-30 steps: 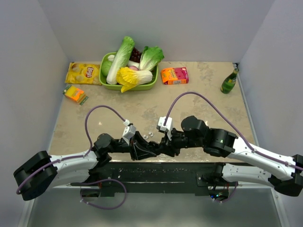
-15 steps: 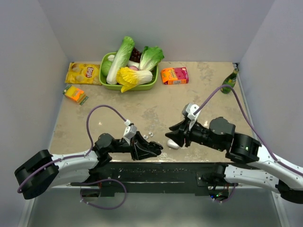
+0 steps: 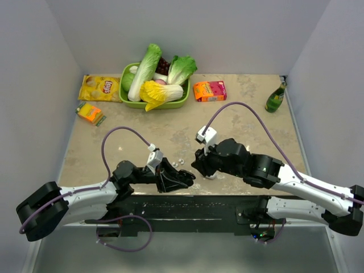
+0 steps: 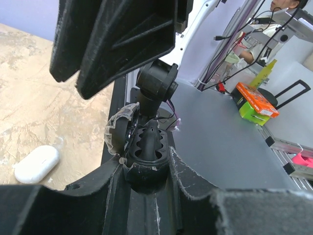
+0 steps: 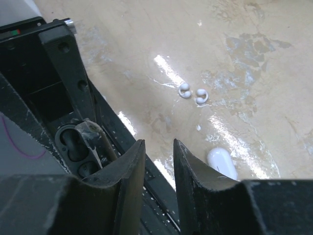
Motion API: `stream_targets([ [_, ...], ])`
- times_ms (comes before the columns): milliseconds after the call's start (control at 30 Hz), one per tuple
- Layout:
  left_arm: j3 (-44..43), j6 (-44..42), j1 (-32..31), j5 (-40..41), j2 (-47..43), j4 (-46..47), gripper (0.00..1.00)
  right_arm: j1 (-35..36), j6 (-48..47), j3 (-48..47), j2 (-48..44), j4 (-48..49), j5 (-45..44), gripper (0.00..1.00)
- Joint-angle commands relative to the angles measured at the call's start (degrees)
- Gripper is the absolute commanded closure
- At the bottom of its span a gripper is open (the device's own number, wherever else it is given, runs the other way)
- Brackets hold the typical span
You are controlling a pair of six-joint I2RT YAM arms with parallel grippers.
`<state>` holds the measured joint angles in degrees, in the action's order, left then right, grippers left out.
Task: Insert the wireless bluetooth earbuds into the charging case
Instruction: Close the charging case.
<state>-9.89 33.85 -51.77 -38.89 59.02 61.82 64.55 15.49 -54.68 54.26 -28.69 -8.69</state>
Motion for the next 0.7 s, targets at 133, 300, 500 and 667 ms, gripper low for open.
stream_targets([
  [133,-1.27,-1.5,0.09,2.32,-0.58,3.04,1.0,0.05,-0.54,-1.92,1.9,1.89,9.82,0.67],
  [300,-1.54,-1.77,0.09,2.95,-0.4,2.95,1.0,0.05,-1.07,-1.93,1.9,2.14,11.76,0.67],
  [500,-1.62,-2.81,0.09,8.97,-0.66,0.15,1.0,0.05,2.61,-0.61,-1.87,1.7,-0.05,0.58],
  [667,-4.51,-1.86,2.1,30.43,0.82,-14.87,1.0,0.05,5.96,7.46,-7.67,6.44,-17.06,0.53],
])
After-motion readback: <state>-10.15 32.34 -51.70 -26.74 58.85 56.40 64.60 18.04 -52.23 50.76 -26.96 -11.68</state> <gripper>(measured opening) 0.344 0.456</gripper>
